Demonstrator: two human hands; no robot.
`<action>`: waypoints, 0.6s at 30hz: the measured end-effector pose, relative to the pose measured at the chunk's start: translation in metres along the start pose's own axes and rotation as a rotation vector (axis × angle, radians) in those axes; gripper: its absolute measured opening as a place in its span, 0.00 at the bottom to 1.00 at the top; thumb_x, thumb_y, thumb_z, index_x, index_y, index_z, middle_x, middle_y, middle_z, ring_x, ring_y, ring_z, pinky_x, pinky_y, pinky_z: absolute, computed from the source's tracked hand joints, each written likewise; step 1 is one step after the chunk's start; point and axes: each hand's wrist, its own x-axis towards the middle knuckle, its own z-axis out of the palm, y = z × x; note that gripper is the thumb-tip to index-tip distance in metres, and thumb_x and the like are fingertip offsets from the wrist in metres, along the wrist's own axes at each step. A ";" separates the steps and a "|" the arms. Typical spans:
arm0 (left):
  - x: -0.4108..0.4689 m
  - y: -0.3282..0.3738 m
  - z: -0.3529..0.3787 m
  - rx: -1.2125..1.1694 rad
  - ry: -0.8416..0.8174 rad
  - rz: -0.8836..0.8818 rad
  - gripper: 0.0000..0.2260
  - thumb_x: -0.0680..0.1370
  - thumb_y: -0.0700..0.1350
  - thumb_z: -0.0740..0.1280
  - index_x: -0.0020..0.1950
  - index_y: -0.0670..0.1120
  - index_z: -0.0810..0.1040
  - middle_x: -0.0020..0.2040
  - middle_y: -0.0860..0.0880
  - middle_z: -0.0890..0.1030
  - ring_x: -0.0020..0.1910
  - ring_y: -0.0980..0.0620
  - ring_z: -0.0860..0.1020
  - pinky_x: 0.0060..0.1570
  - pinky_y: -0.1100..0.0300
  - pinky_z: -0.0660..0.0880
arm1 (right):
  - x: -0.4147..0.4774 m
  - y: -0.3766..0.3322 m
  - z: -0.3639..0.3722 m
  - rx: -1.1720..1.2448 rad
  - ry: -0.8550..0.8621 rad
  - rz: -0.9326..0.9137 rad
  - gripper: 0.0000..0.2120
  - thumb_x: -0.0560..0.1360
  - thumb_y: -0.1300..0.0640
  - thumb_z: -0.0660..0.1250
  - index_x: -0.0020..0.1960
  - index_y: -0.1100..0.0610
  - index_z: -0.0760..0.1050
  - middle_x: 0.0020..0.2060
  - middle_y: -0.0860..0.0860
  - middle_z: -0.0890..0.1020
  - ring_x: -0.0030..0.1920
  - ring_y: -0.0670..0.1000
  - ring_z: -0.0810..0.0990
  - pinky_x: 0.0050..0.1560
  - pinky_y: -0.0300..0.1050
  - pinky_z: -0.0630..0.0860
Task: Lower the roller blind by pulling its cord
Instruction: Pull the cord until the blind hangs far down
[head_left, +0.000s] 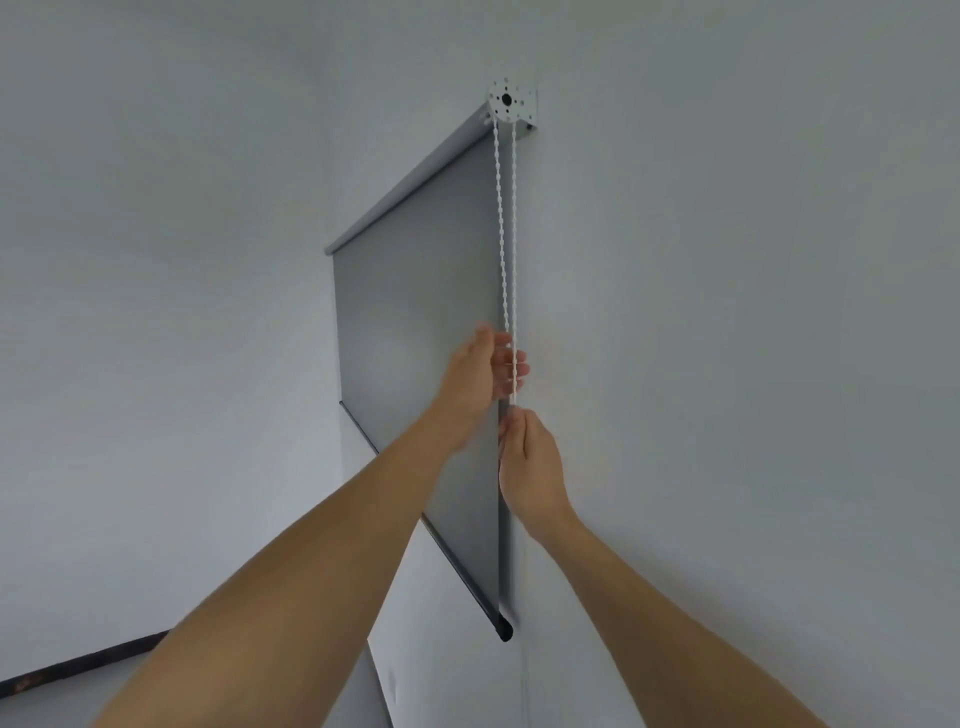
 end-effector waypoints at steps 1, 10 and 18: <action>0.006 0.010 0.004 0.004 -0.007 0.024 0.17 0.86 0.53 0.53 0.56 0.43 0.76 0.44 0.46 0.83 0.37 0.55 0.84 0.38 0.62 0.81 | -0.005 0.004 0.001 -0.006 -0.003 0.024 0.19 0.87 0.50 0.49 0.41 0.52 0.69 0.31 0.46 0.72 0.28 0.41 0.69 0.33 0.34 0.69; 0.026 0.050 0.036 0.121 0.042 0.084 0.16 0.87 0.52 0.53 0.53 0.44 0.76 0.36 0.50 0.70 0.25 0.59 0.67 0.26 0.65 0.67 | -0.042 0.033 -0.003 -0.142 -0.190 0.109 0.19 0.86 0.45 0.49 0.40 0.50 0.67 0.28 0.44 0.69 0.26 0.42 0.66 0.30 0.36 0.66; 0.011 0.025 0.035 0.108 0.034 0.098 0.16 0.87 0.51 0.52 0.41 0.48 0.68 0.30 0.54 0.65 0.22 0.60 0.61 0.24 0.65 0.58 | -0.053 0.050 -0.018 -0.050 -0.301 0.170 0.23 0.84 0.39 0.51 0.41 0.53 0.71 0.29 0.44 0.71 0.30 0.46 0.69 0.35 0.41 0.69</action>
